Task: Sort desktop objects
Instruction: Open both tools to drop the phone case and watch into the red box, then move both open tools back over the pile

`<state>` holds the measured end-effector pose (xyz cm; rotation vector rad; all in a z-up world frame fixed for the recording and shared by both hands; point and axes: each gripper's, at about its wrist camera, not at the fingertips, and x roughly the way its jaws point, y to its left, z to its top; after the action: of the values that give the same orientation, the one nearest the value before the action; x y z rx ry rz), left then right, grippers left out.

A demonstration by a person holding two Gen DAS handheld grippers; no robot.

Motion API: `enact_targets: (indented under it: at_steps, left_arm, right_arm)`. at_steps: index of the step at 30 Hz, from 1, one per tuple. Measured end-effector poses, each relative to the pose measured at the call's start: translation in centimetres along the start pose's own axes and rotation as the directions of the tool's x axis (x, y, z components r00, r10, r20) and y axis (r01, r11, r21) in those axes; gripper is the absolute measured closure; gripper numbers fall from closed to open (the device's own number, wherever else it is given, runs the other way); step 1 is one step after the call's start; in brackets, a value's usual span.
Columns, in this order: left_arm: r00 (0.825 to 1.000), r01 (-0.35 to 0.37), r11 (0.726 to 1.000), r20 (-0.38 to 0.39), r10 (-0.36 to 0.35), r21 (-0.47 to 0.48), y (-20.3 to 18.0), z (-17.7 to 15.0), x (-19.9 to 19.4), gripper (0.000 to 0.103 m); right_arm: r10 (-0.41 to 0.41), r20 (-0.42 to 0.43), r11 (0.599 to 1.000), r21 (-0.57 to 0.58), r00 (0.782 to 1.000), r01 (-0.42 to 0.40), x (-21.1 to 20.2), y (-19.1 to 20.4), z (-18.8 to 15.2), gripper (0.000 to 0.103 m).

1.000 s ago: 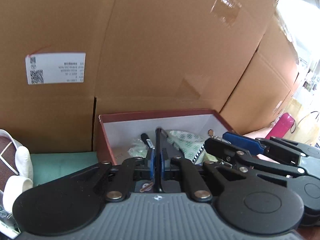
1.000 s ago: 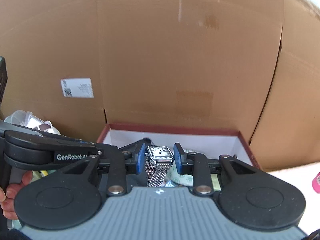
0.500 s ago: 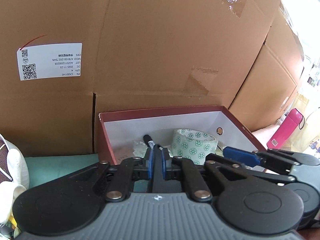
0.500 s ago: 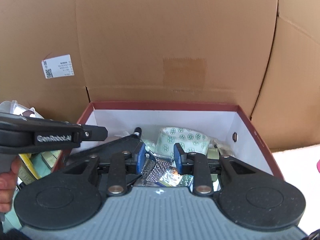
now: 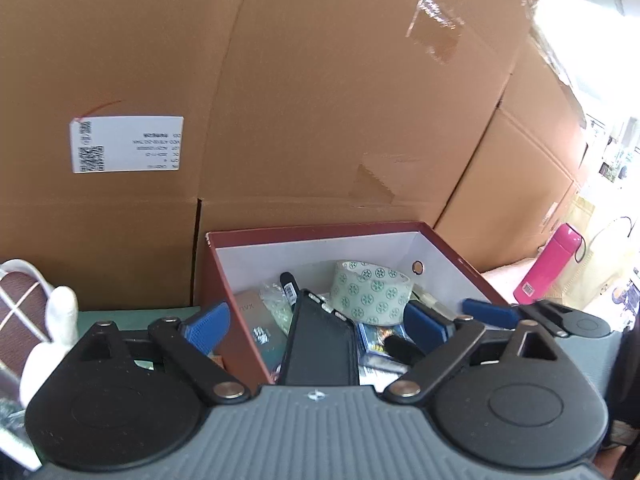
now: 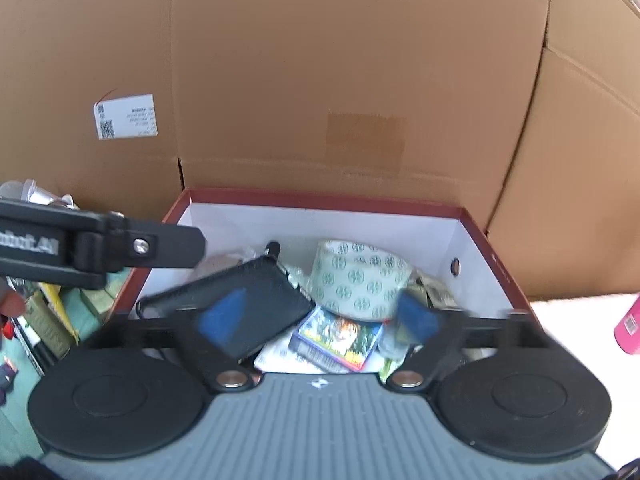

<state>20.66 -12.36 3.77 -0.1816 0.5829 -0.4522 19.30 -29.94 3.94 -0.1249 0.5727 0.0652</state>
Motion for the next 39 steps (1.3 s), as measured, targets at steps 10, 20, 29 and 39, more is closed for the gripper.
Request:
enact_targets:
  at_steps: [10, 20, 29, 39]
  left_arm:
    - [1.000, -0.022, 1.000, -0.006, 0.022, -0.008, -0.9, -2.9, -4.8, 0.004]
    - [0.999, -0.035, 0.999, -0.016, 0.035, 0.002, -1.0, -7.0, -10.6, 0.004]
    - [0.998, -0.066, 0.997, 0.003, 0.066, -0.029, 1.4, -12.1, -15.6, 0.004]
    - [0.993, -0.117, 0.991, -0.014, 0.116, -0.063, 6.6, -16.4, -19.3, 0.004]
  right_arm:
    - [0.005, 0.075, 1.000, -0.031, 0.997, -0.002, -6.1, 3.0, -2.1, 0.007]
    - [0.058, 0.079, 0.997, -0.053, 0.995, -0.054, -10.8, 6.9, -5.4, 0.004]
    - [0.167, 0.072, 0.984, -0.068, 0.983, -0.162, -13.0, 11.3, -9.5, 0.004]
    - [0.323, -0.032, 0.944, -0.057, 0.946, -0.325, -10.6, 16.4, -13.4, 0.004]
